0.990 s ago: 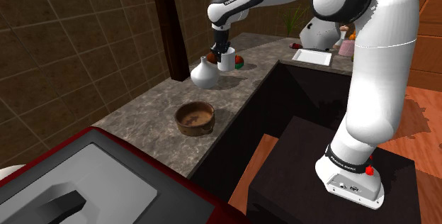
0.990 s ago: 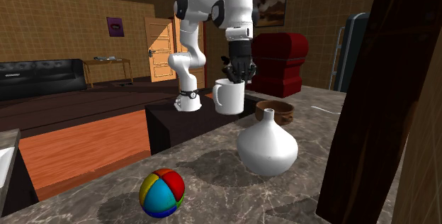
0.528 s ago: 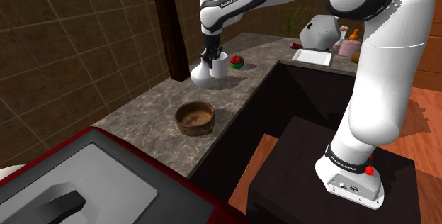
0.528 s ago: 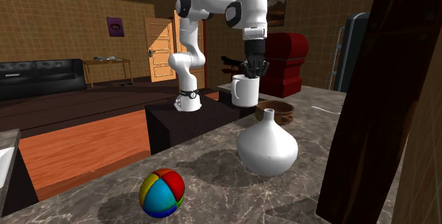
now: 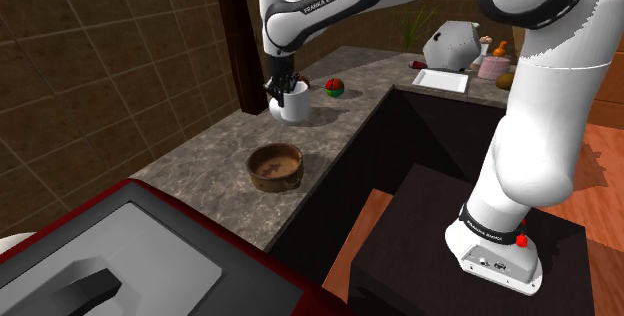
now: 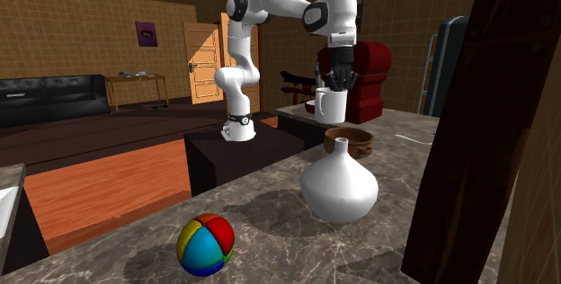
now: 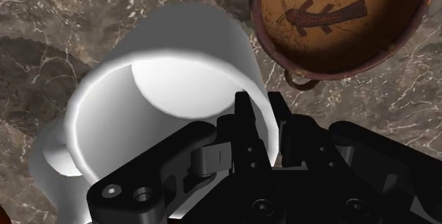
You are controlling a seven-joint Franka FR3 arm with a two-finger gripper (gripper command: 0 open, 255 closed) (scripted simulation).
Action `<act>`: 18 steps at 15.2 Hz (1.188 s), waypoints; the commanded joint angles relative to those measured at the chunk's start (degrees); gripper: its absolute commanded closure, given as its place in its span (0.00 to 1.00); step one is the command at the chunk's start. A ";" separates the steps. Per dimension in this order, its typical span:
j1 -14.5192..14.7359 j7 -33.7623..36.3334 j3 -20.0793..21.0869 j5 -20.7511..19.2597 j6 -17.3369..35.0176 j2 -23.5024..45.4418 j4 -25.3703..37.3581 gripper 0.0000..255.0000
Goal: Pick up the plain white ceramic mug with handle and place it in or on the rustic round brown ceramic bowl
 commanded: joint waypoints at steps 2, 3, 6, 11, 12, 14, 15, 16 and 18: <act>2.34 4.31 1.62 -0.72 -0.36 -0.28 -0.08 1.00; 3.09 5.67 2.15 -0.95 -0.58 -0.24 0.11 1.00; 5.35 9.72 3.73 -1.62 -1.38 0.20 1.11 1.00; 7.83 14.18 5.37 -2.46 -1.01 1.52 1.77 1.00; 7.83 14.25 5.36 -2.50 -0.29 1.70 1.22 1.00; 7.83 14.38 5.34 -2.60 1.14 2.08 0.17 1.00; 7.83 14.44 5.33 -2.65 1.85 2.29 -0.33 1.00; 7.83 14.51 5.32 -2.71 2.56 2.51 -0.82 1.00; 7.83 14.65 5.29 -2.82 3.97 2.99 -1.77 1.00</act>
